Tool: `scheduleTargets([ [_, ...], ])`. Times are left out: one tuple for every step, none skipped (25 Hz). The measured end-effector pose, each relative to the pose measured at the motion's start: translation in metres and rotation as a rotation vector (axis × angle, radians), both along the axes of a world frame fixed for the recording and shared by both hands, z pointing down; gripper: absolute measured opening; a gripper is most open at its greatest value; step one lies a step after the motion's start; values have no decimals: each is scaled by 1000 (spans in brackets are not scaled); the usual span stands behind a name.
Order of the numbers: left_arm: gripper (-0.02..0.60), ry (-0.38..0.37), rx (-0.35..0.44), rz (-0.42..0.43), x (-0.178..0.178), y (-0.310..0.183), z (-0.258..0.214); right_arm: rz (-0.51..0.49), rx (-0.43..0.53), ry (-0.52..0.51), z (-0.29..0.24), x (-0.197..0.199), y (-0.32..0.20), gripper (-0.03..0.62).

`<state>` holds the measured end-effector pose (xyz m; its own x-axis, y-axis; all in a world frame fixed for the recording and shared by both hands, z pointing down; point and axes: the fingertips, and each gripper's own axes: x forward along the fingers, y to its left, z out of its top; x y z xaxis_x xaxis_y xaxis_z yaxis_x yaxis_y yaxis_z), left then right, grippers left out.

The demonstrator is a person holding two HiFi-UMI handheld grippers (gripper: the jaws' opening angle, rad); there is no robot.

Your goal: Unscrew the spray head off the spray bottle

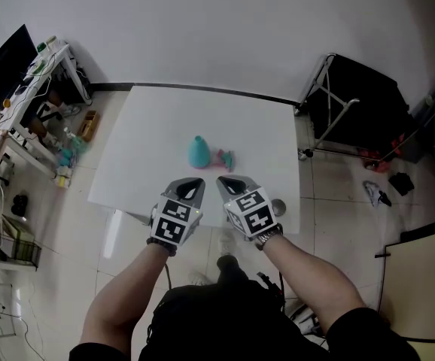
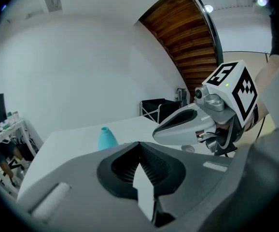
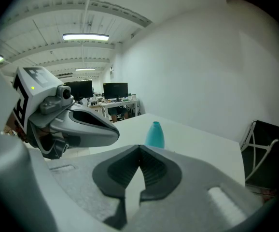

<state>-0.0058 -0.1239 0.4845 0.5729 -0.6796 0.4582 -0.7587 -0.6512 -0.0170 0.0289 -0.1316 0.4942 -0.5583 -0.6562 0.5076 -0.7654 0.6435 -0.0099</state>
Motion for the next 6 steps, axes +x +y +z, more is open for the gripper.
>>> scheduleTargets([
  [14, 0, 1, 0, -1, 1, -1, 1, 0, 0, -1, -1, 1, -8],
  [14, 0, 2, 0, -1, 1, -1, 2, 1, 0, -1, -1, 1, -8],
  [14, 0, 3, 0, -1, 2, -2, 2, 2, 1, -2, -1, 2, -8],
  [14, -1, 6, -1, -1, 2, -3, 2, 4, 3, -3, -1, 2, -8],
  [14, -2, 8, -1, -1, 2, -4, 2, 6, 4, -3, -1, 2, -8],
  [14, -2, 11, -1, 0, 2, -5, 2, 8, 6, -4, -1, 2, -8],
])
